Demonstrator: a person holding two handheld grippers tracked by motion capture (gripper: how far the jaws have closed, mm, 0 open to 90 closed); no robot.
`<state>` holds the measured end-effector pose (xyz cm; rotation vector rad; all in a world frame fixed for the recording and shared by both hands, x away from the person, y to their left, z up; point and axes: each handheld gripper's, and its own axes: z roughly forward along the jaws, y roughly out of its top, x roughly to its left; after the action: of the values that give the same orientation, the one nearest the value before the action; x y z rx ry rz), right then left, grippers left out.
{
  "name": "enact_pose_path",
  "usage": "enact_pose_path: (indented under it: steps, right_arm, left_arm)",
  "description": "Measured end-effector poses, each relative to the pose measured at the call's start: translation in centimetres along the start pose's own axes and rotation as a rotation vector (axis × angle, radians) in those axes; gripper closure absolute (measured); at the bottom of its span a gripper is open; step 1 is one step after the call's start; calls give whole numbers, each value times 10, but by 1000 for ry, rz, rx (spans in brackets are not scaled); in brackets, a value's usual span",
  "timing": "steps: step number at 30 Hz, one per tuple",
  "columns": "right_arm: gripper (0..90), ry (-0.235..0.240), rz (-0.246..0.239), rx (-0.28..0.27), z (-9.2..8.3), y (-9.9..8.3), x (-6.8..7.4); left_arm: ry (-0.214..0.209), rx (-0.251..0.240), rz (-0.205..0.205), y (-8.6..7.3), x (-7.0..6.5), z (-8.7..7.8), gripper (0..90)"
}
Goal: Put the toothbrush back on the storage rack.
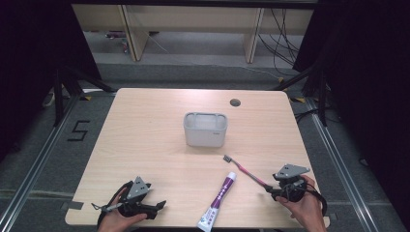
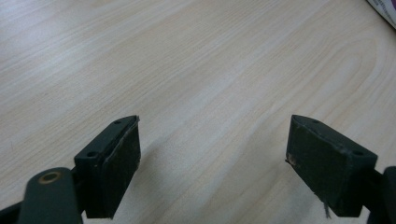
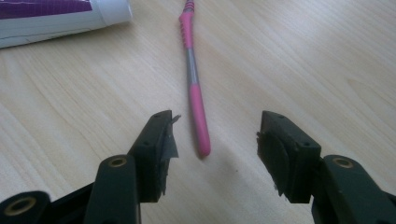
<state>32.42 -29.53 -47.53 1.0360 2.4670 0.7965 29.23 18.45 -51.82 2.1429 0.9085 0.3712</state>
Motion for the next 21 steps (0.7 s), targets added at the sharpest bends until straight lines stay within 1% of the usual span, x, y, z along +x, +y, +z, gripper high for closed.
enact_pose_path:
  steps: [2, 3, 4, 5, 6, 7, 8, 9, 10, 11, 12, 13, 14, 15, 16, 17, 18, 19, 20, 21]
  right_arm:
    - [464, 0, -1, 0, 0, 0, 0]
    - [468, 1, -19, -10, 1, 0, -1]
    - [470, 5, -3, 2, 0, 1, 0]
    - [473, 4, -5, 5, 0, 2, 0]
    - [476, 4, -25, 1, 0, 3, -1]
    - [476, 4, -25, 1, 0, 3, -1]
    - [478, 1, -12, -9, 1, 3, 0]
    - [483, 8, -23, -6, 1, 5, 0]
    - [485, 14, -21, -5, 2, 5, 0]
    - [488, 19, -42, 8, 2, 10, -1]
    - [491, 19, -42, 8, 2, 10, -1]
    - [493, 24, -17, 19, 2, 12, 0]
    - [493, 24, -17, 19, 2, 12, 0]
    - [494, 28, -4, 26, 2, 15, 1]
    - [495, 26, -26, 35, 2, 17, -2]
    - [502, 28, -19, 27, 3, 20, -2]
    - [512, 25, -28, 30, 3, 21, -2]
    - [514, 29, -27, 39, 2, 25, -3]
    - [514, 25, -24, 28, 3, 26, -3]
    - [514, 25, -23, 34, 3, 29, -4]
  left_arm:
    - [0, 1, 0, 0, 0, 0, 172]
    - [1, 0, 0, 0, 0, 0, 172]
    - [0, -7, -7, 0, -1, 0, 172]
    - [0, -7, -7, 0, -1, 0, 172]
    - [0, -6, -6, 0, -1, 0, 172]
    - [0, -6, -6, 0, -1, 0, 172]
    - [0, -6, -7, 0, -1, 0, 172]
    - [0, -6, -7, 0, -1, 0, 172]
    - [1, -6, -7, 0, -1, 0, 172]
    - [0, -6, -6, 0, 0, 0, 172]
    - [0, -5, -5, 0, -1, 0, 172]
    - [0, -6, -5, 0, -1, 0, 172]
    - [0, -6, -5, 0, -1, 0, 172]
    - [0, -5, -4, 0, -1, 0, 172]
    - [-2, -6, -3, 0, 0, 0, 172]
    - [-2, -7, -3, 0, 0, 0, 173]
    - [-2, -5, -2, 0, 0, 0, 173]
    - [1, -5, -2, 0, 0, 0, 173]
    - [0, -6, -3, 0, 0, 0, 173]
    - [0, -5, -2, 0, 0, 0, 173]
